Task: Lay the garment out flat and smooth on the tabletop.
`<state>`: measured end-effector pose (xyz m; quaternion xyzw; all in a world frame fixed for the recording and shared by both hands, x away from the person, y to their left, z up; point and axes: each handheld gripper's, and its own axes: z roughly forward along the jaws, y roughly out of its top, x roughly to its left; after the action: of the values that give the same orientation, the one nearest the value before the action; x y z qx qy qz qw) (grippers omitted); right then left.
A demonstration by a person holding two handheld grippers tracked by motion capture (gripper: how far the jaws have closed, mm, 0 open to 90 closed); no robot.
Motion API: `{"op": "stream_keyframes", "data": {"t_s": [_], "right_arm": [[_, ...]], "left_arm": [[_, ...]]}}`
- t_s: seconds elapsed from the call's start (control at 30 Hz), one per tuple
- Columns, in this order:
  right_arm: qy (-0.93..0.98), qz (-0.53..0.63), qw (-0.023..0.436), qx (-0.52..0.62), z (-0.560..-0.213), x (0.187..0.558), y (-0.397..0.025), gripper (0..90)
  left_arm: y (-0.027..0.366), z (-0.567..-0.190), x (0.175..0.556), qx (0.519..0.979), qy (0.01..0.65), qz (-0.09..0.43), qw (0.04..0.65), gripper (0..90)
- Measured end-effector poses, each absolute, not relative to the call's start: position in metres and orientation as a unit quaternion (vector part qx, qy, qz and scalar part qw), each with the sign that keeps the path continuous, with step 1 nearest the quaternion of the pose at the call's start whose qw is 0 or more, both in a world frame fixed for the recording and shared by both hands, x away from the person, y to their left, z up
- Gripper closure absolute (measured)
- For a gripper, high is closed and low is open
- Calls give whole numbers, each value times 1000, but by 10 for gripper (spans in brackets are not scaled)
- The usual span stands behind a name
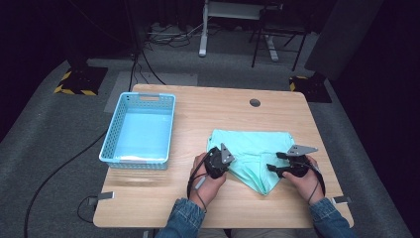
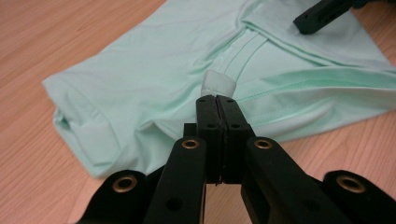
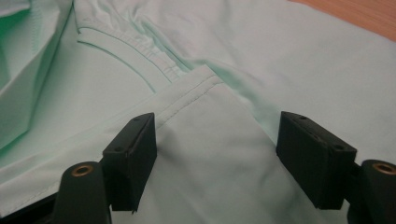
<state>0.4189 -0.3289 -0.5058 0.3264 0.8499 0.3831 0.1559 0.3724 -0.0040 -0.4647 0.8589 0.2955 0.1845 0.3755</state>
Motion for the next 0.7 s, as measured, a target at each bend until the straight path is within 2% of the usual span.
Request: {"op": "stream_keyframes", "data": {"t_s": [0.27,0.53,0.7], "right_arm": [[846,381,160,336,-506,427,-331,289],[846,381,161,336,-506,427,-331,289],[846,381,161,335,-506,427,-331,288]], "left_arm": [[9,-468,368,855,307,187,373,885],[30,-469,336,862,312,172,360,876],[45,-465,323,852,340,149,370,710]]}}
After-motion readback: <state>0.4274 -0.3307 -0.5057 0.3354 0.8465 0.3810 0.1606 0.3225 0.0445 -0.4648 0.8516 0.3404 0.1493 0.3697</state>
